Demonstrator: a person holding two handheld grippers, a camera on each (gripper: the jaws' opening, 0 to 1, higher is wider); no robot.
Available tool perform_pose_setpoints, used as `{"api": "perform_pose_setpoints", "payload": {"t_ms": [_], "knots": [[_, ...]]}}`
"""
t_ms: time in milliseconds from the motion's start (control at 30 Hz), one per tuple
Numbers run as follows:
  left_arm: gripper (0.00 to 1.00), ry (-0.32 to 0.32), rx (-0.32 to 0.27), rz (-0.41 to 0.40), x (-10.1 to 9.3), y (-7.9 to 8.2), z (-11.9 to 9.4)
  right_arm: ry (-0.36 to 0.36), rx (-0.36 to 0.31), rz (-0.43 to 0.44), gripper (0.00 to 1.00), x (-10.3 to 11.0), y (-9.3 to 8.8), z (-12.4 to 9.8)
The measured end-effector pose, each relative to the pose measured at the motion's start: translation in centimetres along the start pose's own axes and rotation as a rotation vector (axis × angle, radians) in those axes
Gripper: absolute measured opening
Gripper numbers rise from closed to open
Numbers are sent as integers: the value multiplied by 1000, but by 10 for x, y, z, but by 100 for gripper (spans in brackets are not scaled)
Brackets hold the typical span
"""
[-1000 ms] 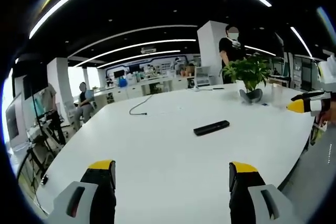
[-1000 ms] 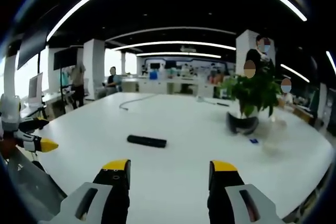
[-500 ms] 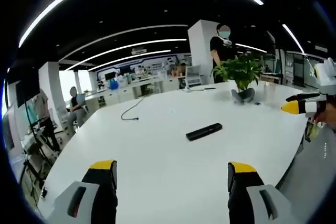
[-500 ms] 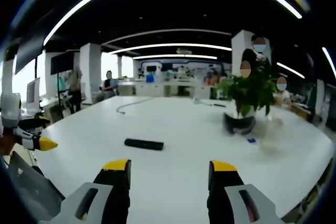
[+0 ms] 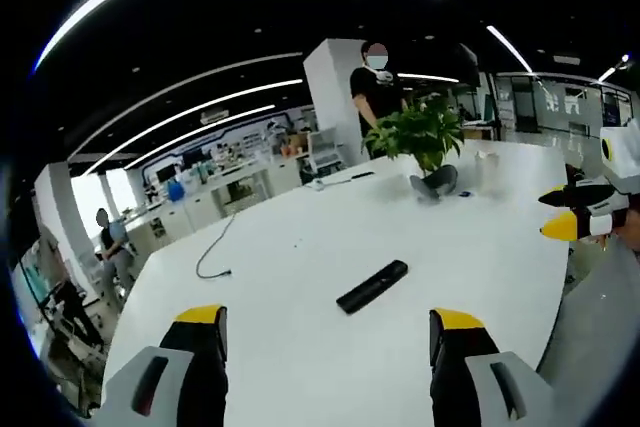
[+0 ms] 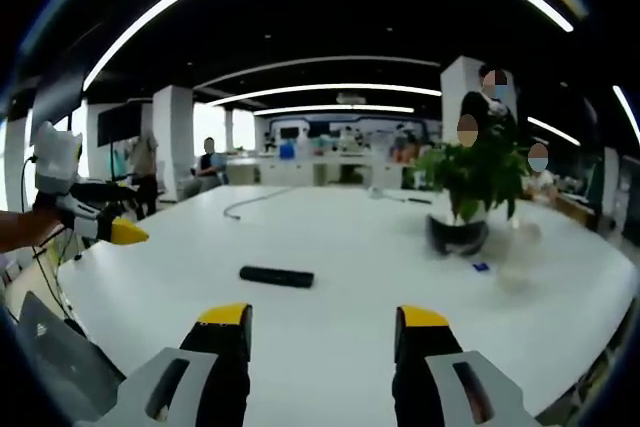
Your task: Press the specified remote control buttons in sequence, fully releasing each button before pressing the next.
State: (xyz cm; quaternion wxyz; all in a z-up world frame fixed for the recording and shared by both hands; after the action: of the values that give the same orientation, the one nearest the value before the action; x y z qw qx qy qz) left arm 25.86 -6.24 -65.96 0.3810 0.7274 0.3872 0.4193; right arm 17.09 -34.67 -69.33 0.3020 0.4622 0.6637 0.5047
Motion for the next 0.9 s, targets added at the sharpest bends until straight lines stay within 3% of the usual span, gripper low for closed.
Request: {"api": "perform_pose_setpoints", "payload": {"t_ms": [300, 467, 667, 900], "knots": [[82, -117, 34, 82, -9, 16, 45, 7, 32, -11, 55, 1, -3, 3], [77, -212, 120, 121, -13, 15, 72, 7, 47, -12, 55, 1, -5, 4], [73, -301, 180, 154, -17, 19, 98, 5, 63, -14, 54, 0, -7, 6], [64, -461, 293, 200, -34, 12, 124, 1, 78, -16, 54, -1, -9, 7]]}}
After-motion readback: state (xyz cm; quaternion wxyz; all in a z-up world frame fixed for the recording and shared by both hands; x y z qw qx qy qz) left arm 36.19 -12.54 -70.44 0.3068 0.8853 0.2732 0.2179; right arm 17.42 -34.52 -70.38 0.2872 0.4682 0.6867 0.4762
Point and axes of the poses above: the point that each gripper's makers call its tool centre point, and the gripper's own axes: z roughly forward along the fingers, x roughly to its left, y roughly out of its top, the point moved 6 cm from there along -z, roughly backward along the fingers, and after that the axes turned 11 degrees about y, right-handed, at the moved point
